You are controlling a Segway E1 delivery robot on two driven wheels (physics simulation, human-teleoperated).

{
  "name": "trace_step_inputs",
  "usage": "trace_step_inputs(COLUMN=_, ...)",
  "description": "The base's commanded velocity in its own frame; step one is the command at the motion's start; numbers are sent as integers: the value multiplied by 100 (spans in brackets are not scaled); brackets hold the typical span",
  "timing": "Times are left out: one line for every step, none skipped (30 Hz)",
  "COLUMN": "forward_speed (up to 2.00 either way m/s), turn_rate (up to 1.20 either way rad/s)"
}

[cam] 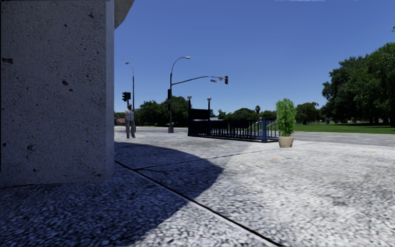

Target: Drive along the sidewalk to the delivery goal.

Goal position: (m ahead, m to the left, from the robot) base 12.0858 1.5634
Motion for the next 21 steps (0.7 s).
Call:
trace_step_inputs(forward_speed=194, turn_rate=-27)
trace_step_inputs(forward_speed=194, turn_rate=-27)
trace_step_inputs(forward_speed=194, turn_rate=-25)
trace_step_inputs(forward_speed=194, turn_rate=-17)
trace_step_inputs(forward_speed=194, turn_rate=-7)
trace_step_inputs(forward_speed=194, turn_rate=0)
trace_step_inputs(forward_speed=194, turn_rate=0)
trace_step_inputs(forward_speed=194, turn_rate=0)
trace_step_inputs(forward_speed=194, turn_rate=0)
trace_step_inputs(forward_speed=194, turn_rate=0)
trace_step_inputs(forward_speed=194, turn_rate=0)
trace_step_inputs(forward_speed=194, turn_rate=0)
trace_step_inputs(forward_speed=194, turn_rate=0)
trace_step_inputs(forward_speed=194, turn_rate=0)
trace_step_inputs(forward_speed=194, turn_rate=0)
trace_step_inputs(forward_speed=195, turn_rate=0)
trace_step_inputs(forward_speed=195, turn_rate=0)
trace_step_inputs(forward_speed=195, turn_rate=0)
trace_step_inputs(forward_speed=195, turn_rate=0)
trace_step_inputs(forward_speed=195, turn_rate=0)
trace_step_inputs(forward_speed=195, turn_rate=0)
